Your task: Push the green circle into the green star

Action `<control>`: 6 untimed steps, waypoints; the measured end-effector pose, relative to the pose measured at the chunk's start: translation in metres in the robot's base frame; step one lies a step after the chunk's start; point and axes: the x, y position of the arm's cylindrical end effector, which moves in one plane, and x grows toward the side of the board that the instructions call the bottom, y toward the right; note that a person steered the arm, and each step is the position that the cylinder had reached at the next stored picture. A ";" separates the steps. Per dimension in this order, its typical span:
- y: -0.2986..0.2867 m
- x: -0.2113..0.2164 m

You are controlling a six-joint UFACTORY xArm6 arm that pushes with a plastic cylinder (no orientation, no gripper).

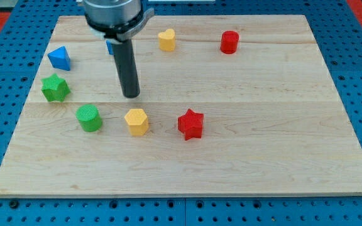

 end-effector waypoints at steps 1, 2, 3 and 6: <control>-0.031 0.008; -0.013 0.037; -0.030 0.052; -0.107 0.049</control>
